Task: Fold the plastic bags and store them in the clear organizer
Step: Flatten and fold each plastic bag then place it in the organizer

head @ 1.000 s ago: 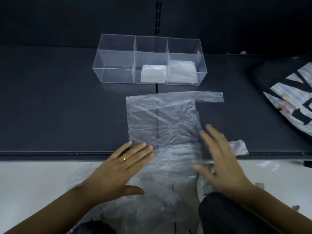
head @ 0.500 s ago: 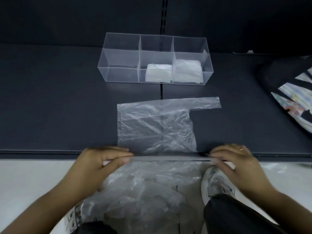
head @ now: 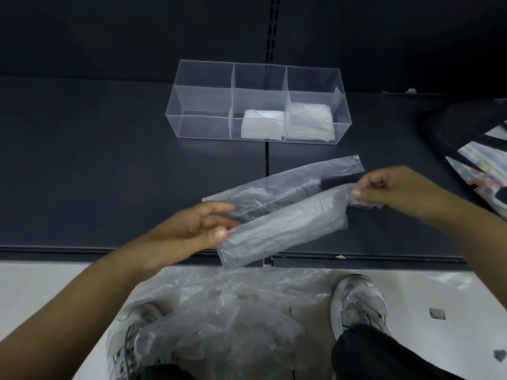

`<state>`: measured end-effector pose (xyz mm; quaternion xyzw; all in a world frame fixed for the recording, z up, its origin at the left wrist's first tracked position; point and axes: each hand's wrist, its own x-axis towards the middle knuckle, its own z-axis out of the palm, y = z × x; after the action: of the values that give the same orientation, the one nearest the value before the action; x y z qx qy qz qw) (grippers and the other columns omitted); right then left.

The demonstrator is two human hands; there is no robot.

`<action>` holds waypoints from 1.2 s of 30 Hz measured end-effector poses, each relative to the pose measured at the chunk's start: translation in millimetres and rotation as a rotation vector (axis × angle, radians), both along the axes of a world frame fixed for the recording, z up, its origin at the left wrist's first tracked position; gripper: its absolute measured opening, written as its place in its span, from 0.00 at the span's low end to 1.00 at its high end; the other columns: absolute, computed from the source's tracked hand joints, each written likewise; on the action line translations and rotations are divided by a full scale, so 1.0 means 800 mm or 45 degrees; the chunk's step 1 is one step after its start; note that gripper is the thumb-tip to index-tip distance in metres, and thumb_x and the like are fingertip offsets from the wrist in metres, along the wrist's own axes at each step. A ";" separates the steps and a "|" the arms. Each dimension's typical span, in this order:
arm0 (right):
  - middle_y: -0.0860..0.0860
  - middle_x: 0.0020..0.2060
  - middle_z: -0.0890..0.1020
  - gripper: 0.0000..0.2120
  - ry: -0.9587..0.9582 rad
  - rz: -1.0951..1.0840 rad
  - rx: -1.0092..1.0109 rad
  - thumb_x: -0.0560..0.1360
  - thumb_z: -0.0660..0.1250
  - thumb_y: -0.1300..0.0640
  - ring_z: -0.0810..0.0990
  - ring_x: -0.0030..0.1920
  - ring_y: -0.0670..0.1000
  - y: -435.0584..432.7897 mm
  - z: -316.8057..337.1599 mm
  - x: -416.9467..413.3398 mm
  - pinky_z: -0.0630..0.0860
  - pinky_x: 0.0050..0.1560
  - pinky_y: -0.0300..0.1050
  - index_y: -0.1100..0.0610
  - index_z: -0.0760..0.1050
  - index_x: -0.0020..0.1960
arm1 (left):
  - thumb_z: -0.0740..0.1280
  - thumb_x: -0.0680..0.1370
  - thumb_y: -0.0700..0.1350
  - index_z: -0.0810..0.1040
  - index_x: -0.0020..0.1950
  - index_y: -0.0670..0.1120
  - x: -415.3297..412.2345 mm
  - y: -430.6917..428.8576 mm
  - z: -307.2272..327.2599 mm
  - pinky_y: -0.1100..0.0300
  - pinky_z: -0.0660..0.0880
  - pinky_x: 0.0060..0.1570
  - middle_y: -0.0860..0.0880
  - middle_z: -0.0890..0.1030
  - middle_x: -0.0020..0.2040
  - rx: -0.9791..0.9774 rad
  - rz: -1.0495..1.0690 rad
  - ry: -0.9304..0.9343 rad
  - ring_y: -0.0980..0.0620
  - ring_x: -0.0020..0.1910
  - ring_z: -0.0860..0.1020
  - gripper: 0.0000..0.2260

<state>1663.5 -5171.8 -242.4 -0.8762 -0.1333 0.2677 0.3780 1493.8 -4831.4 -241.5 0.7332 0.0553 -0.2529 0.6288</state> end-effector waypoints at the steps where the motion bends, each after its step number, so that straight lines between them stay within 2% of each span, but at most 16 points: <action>1: 0.49 0.32 0.83 0.08 0.011 0.015 -0.026 0.71 0.73 0.52 0.78 0.32 0.42 0.005 -0.001 0.007 0.73 0.35 0.33 0.56 0.82 0.38 | 0.74 0.63 0.62 0.70 0.68 0.53 -0.001 -0.002 0.000 0.63 0.74 0.59 0.55 0.80 0.61 -0.032 0.002 0.010 0.55 0.62 0.77 0.36; 3: 0.53 0.31 0.82 0.12 0.013 0.049 -0.084 0.72 0.72 0.51 0.76 0.33 0.46 0.012 -0.002 0.019 0.73 0.38 0.42 0.59 0.81 0.37 | 0.74 0.66 0.54 0.71 0.67 0.53 -0.004 -0.003 0.000 0.65 0.74 0.59 0.55 0.80 0.62 -0.104 -0.017 0.016 0.56 0.62 0.77 0.31; 6: 0.57 0.31 0.79 0.14 0.008 0.079 -0.137 0.72 0.72 0.50 0.74 0.34 0.50 0.019 -0.001 0.031 0.72 0.40 0.47 0.60 0.80 0.36 | 0.75 0.68 0.54 0.76 0.64 0.53 -0.008 -0.009 -0.001 0.63 0.75 0.57 0.54 0.81 0.60 -0.112 -0.054 0.062 0.56 0.60 0.78 0.25; 9: 0.54 0.30 0.81 0.12 0.004 0.090 -0.168 0.72 0.73 0.50 0.75 0.34 0.50 0.022 0.003 0.041 0.71 0.41 0.47 0.57 0.81 0.36 | 0.71 0.73 0.54 0.85 0.46 0.52 -0.002 -0.022 -0.015 0.66 0.77 0.45 0.54 0.85 0.45 0.101 0.323 0.042 0.59 0.45 0.82 0.08; 11: 0.49 0.29 0.82 0.07 -0.008 0.056 -0.200 0.71 0.73 0.51 0.77 0.33 0.46 0.020 0.006 0.051 0.73 0.41 0.45 0.53 0.83 0.37 | 0.68 0.76 0.52 0.84 0.42 0.45 0.003 -0.023 -0.029 0.58 0.79 0.44 0.50 0.82 0.36 0.299 0.553 0.056 0.56 0.36 0.80 0.12; 15: 0.46 0.31 0.83 0.02 -0.106 -0.120 -0.131 0.71 0.74 0.58 0.77 0.31 0.41 0.015 -0.002 0.072 0.74 0.37 0.34 0.56 0.83 0.40 | 0.68 0.78 0.50 0.81 0.44 0.40 0.002 -0.011 -0.044 0.51 0.80 0.43 0.41 0.82 0.36 0.365 0.699 0.114 0.49 0.32 0.80 0.13; 18: 0.46 0.37 0.83 0.02 -0.146 -0.172 -0.120 0.71 0.74 0.57 0.78 0.38 0.41 0.019 -0.020 0.073 0.71 0.41 0.33 0.54 0.82 0.40 | 0.69 0.77 0.48 0.80 0.43 0.38 -0.002 -0.010 -0.048 0.54 0.82 0.41 0.41 0.83 0.36 0.377 0.737 0.105 0.46 0.34 0.82 0.13; 22: 0.46 0.36 0.82 0.06 -0.215 -0.252 -0.118 0.70 0.75 0.53 0.77 0.37 0.42 0.027 -0.041 0.069 0.70 0.39 0.34 0.54 0.81 0.38 | 0.74 0.73 0.43 0.78 0.41 0.43 -0.006 -0.015 -0.044 0.65 0.75 0.29 0.47 0.84 0.34 0.543 0.748 0.045 0.53 0.29 0.81 0.07; 24: 0.46 0.35 0.81 0.08 -0.262 -0.278 -0.119 0.70 0.75 0.51 0.77 0.38 0.43 0.030 -0.046 0.068 0.70 0.39 0.35 0.55 0.81 0.38 | 0.76 0.71 0.45 0.72 0.45 0.46 -0.013 -0.021 -0.040 0.64 0.72 0.32 0.50 0.81 0.39 0.867 0.740 -0.108 0.53 0.33 0.79 0.12; 26: 0.44 0.34 0.80 0.09 -0.297 -0.307 -0.125 0.70 0.75 0.49 0.76 0.36 0.41 0.034 -0.048 0.069 0.69 0.37 0.35 0.53 0.80 0.36 | 0.73 0.73 0.45 0.71 0.51 0.46 -0.021 -0.031 -0.037 0.58 0.72 0.43 0.48 0.75 0.47 1.212 0.715 -0.519 0.48 0.43 0.75 0.13; 28: 0.42 0.32 0.79 0.11 -0.330 -0.325 -0.145 0.70 0.74 0.47 0.76 0.35 0.41 0.039 -0.048 0.070 0.67 0.35 0.34 0.51 0.79 0.33 | 0.66 0.77 0.44 0.72 0.56 0.43 -0.028 -0.050 -0.036 0.53 0.68 0.53 0.44 0.74 0.54 1.362 0.526 -0.912 0.45 0.52 0.72 0.09; 29: 0.41 0.32 0.78 0.12 -0.349 -0.326 -0.166 0.70 0.74 0.47 0.75 0.35 0.41 0.042 -0.048 0.071 0.67 0.35 0.35 0.51 0.78 0.33 | 0.61 0.78 0.45 0.73 0.59 0.42 -0.030 -0.060 -0.041 0.52 0.66 0.58 0.42 0.75 0.58 1.373 0.393 -0.983 0.44 0.56 0.73 0.12; 31: 0.42 0.33 0.78 0.13 -0.377 -0.332 -0.222 0.71 0.73 0.46 0.76 0.37 0.43 0.047 -0.050 0.071 0.68 0.37 0.37 0.53 0.79 0.34 | 0.53 0.80 0.49 0.71 0.69 0.40 -0.030 -0.074 -0.052 0.50 0.61 0.71 0.40 0.71 0.69 1.388 0.140 -0.842 0.41 0.69 0.68 0.21; 32: 0.44 0.34 0.79 0.14 -0.386 -0.356 -0.247 0.71 0.72 0.45 0.77 0.39 0.46 0.050 -0.050 0.069 0.70 0.40 0.40 0.56 0.79 0.35 | 0.48 0.81 0.53 0.64 0.74 0.40 -0.029 -0.077 -0.058 0.49 0.56 0.74 0.40 0.65 0.74 1.452 0.032 -0.725 0.42 0.75 0.61 0.26; 34: 0.48 0.38 0.79 0.16 -0.490 -0.465 -0.296 0.72 0.72 0.46 0.78 0.43 0.51 0.058 -0.043 0.060 0.73 0.45 0.45 0.59 0.78 0.40 | 0.36 0.79 0.61 0.46 0.78 0.41 -0.028 -0.076 -0.071 0.49 0.44 0.76 0.43 0.48 0.79 1.634 -0.108 -0.548 0.45 0.77 0.45 0.34; 36: 0.54 0.42 0.79 0.13 -0.823 -0.511 -0.342 0.73 0.70 0.49 0.78 0.45 0.56 0.076 -0.032 0.038 0.74 0.49 0.53 0.60 0.76 0.44 | 0.35 0.78 0.63 0.46 0.78 0.40 -0.028 -0.072 -0.078 0.48 0.45 0.75 0.42 0.49 0.79 1.685 -0.157 -0.495 0.44 0.77 0.46 0.36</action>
<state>1694.1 -5110.7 -268.0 -0.9654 -0.0353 -0.0857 0.2436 1471.3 -4889.3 -303.7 0.9964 0.0425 -0.0652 0.0323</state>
